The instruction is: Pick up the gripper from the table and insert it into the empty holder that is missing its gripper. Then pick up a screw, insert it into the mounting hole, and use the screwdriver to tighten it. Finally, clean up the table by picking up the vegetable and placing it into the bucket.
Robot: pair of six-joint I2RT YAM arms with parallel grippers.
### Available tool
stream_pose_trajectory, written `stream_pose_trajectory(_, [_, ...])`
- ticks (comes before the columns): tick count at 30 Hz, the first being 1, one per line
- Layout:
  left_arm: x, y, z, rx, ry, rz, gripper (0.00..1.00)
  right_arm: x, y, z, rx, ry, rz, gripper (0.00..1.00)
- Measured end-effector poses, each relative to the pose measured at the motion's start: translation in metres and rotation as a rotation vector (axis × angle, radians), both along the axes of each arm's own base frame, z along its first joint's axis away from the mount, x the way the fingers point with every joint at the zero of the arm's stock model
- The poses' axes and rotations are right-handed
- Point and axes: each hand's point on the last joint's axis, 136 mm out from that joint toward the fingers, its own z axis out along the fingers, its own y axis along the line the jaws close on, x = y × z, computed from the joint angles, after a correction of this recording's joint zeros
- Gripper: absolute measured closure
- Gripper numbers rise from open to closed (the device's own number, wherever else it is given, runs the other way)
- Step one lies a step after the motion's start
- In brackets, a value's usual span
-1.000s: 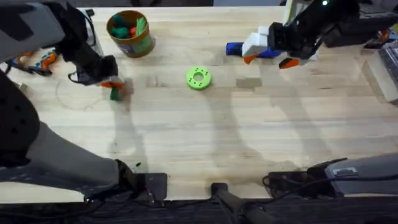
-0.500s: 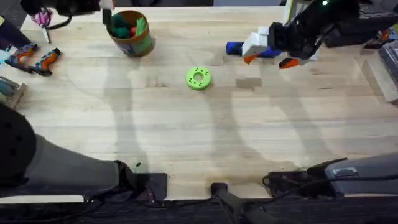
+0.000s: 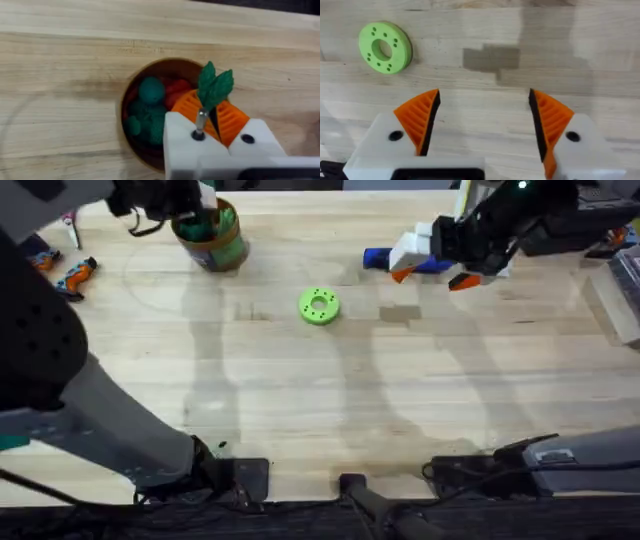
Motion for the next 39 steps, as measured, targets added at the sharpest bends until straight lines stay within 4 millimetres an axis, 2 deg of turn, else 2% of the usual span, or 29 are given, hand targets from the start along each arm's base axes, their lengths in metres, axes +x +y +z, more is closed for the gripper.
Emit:
stream_pose_trajectory(4, [0.001, 0.003, -0.011, 0.033, 0.026, 0.027, 0.992, 0.0, 0.0, 0.0, 0.0, 0.0, 0.0, 0.008])
stream_pose_trajectory(5, [0.001, 0.005, -0.011, 0.038, 0.025, 0.032, 0.952, 0.0, 0.0, 0.0, 0.0, 0.0, 0.0, 0.008])
stream_pose_trajectory(7, [0.002, 0.008, -0.011, 0.05, 0.025, 0.045, 0.664, 0.0, 0.0, 0.0, 0.0, 0.0, 0.0, 0.008])
stream_pose_trajectory(8, [0.002, 0.008, -0.011, 0.05, 0.027, 0.048, 0.563, 0.0, 0.0, 0.0, 0.0, 0.0, 0.0, 0.008])
stream_pose_trajectory(9, [0.001, 0.008, -0.011, 0.049, 0.029, 0.051, 0.407, 0.0, 0.0, 0.0, 0.0, 0.0, 0.0, 0.008])
stream_pose_trajectory(12, [-0.002, 0.005, -0.011, 0.043, 0.042, 0.042, 0.122, -0.001, 0.0, 0.0, -0.001, 0.006, 0.0, 0.008])
stream_pose_trajectory(14, [-0.011, 0.002, -0.012, 0.036, 0.076, 0.04, 0.031, -0.007, -0.002, -0.002, -0.007, 0.03, 0.001, 0.008])
stream_pose_trajectory(18, [-0.031, 0.0, -0.008, 0.033, 0.136, 0.039, 0.015, -0.013, -0.003, -0.002, -0.015, 0.048, 0.016, 0.008])
stream_pose_trajectory(21, [-0.046, -0.001, 0.009, 0.05, 0.14, 0.03, 0.015, -0.013, -0.003, 0.003, -0.013, 0.028, 0.028, 0.008])
stream_pose_trajectory(24, [-0.071, -0.003, 0.036, 0.082, 0.14, 0.016, 0.014, -0.014, -0.003, 0.018, -0.007, -0.02, 0.044, 0.008])
stream_pose_trajectory(29, [-0.133, -0.013, 0.074, 0.127, 0.182, -0.048, 0.014, -0.02, -0.005, 0.057, 0.003, -0.125, 0.086, 0.009])
stream_pose_trajectory(34, [-0.199, -0.022, 0.095, 0.154, 0.248, -0.09, 0.013, -0.034, -0.008, 0.087, 0.006, -0.214, 0.121, 0.009])
stream_pose_trajectory(39, [-0.244, -0.028, 0.116, 0.177, 0.239, -0.093, 0.013, -0.048, -0.011, 0.105, 0.007, -0.272, 0.146, 0.008])
